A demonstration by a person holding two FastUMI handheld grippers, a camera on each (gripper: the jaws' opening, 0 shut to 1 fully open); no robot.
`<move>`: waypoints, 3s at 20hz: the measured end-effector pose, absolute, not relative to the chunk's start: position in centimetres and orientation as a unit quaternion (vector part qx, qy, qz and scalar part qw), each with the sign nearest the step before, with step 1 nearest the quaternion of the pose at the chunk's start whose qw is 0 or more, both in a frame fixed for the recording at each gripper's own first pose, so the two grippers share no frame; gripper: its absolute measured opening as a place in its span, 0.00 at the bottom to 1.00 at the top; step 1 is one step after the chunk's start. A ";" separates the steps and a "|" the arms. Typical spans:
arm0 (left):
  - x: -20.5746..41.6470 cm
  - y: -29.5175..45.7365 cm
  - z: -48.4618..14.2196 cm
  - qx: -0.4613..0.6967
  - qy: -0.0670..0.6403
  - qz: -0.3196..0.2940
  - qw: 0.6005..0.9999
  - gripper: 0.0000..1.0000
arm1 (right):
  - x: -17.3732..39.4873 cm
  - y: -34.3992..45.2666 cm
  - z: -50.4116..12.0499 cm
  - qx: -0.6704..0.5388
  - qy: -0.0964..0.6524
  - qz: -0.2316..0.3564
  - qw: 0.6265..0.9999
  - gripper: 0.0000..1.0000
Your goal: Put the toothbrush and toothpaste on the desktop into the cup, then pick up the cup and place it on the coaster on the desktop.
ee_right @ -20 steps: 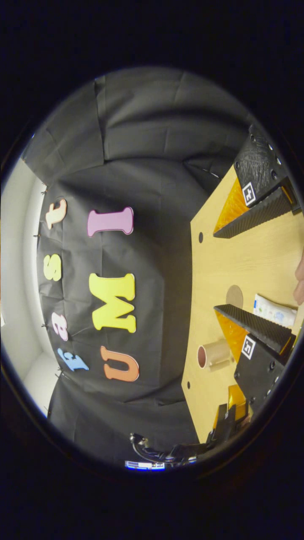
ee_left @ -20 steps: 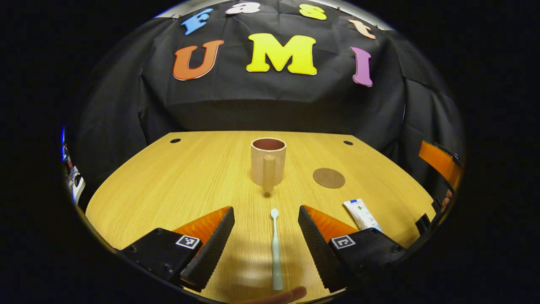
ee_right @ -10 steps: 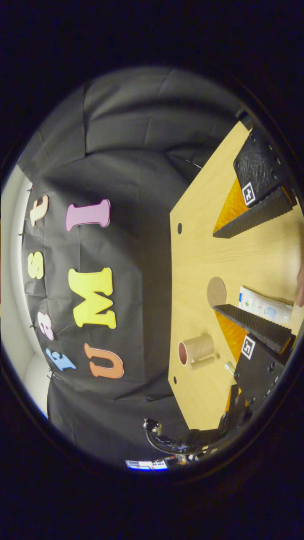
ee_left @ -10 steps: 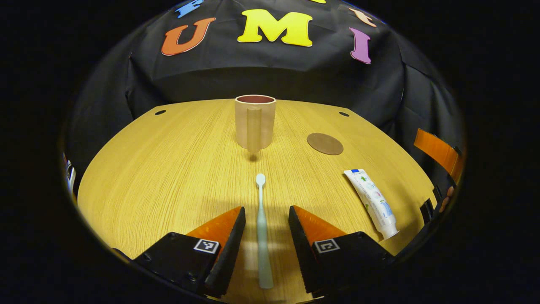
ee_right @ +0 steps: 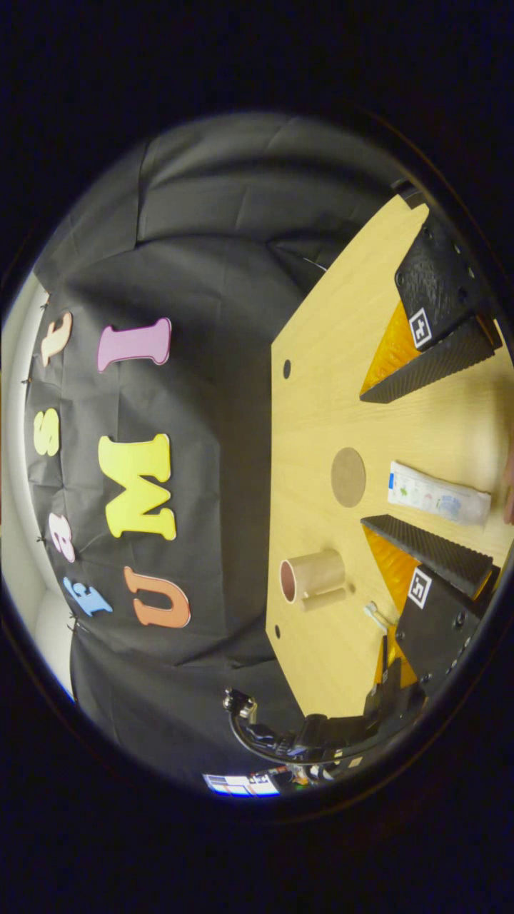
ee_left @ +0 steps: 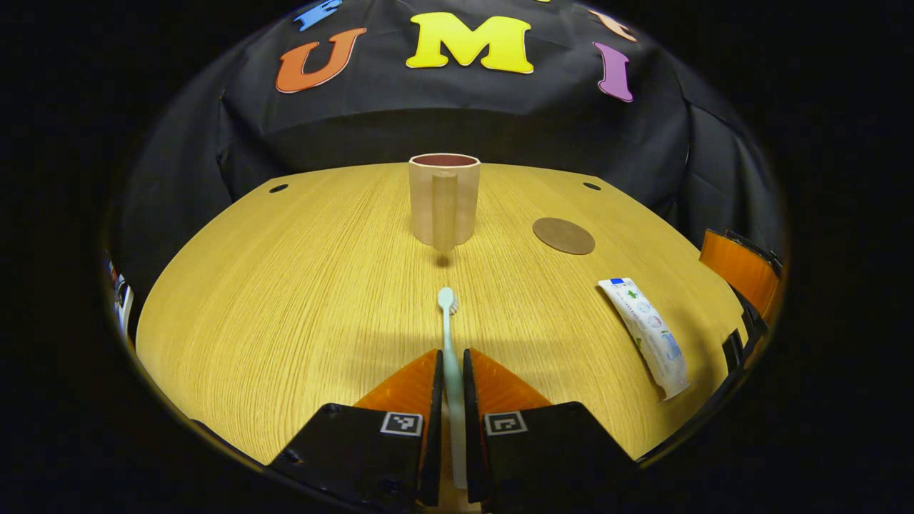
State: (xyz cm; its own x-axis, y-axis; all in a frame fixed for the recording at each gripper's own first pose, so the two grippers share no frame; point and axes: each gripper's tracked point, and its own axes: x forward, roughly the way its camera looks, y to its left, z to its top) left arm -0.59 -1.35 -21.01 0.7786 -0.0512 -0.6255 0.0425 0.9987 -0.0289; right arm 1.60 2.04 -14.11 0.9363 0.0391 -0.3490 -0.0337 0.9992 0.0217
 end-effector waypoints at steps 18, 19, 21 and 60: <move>-0.9 0.1 -11.2 0.015 0.132 -0.005 0.991 0.11 | 1.1 4.9 -22.6 -0.008 0.331 0.010 0.943 0.95; -0.9 0.0 -10.1 0.009 0.115 -0.006 0.993 0.11 | 1.1 4.7 -23.0 -0.011 0.336 0.007 0.942 0.88; -1.2 -0.1 -8.0 -0.010 0.085 -0.009 0.996 0.11 | 1.2 4.1 -23.1 -0.022 0.340 0.002 0.940 0.80; 21.0 -1.1 -0.3 0.012 0.011 -0.036 0.999 0.10 | 4.8 6.0 -12.5 0.048 0.146 0.126 0.980 0.31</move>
State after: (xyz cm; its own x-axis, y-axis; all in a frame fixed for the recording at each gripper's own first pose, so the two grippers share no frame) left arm 21.04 -1.06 -0.34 0.9972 -0.0721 -0.0221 0.0726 0.9971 0.0230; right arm 4.85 5.97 -12.45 0.9255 0.2603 -0.2750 -0.2323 0.9638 0.1305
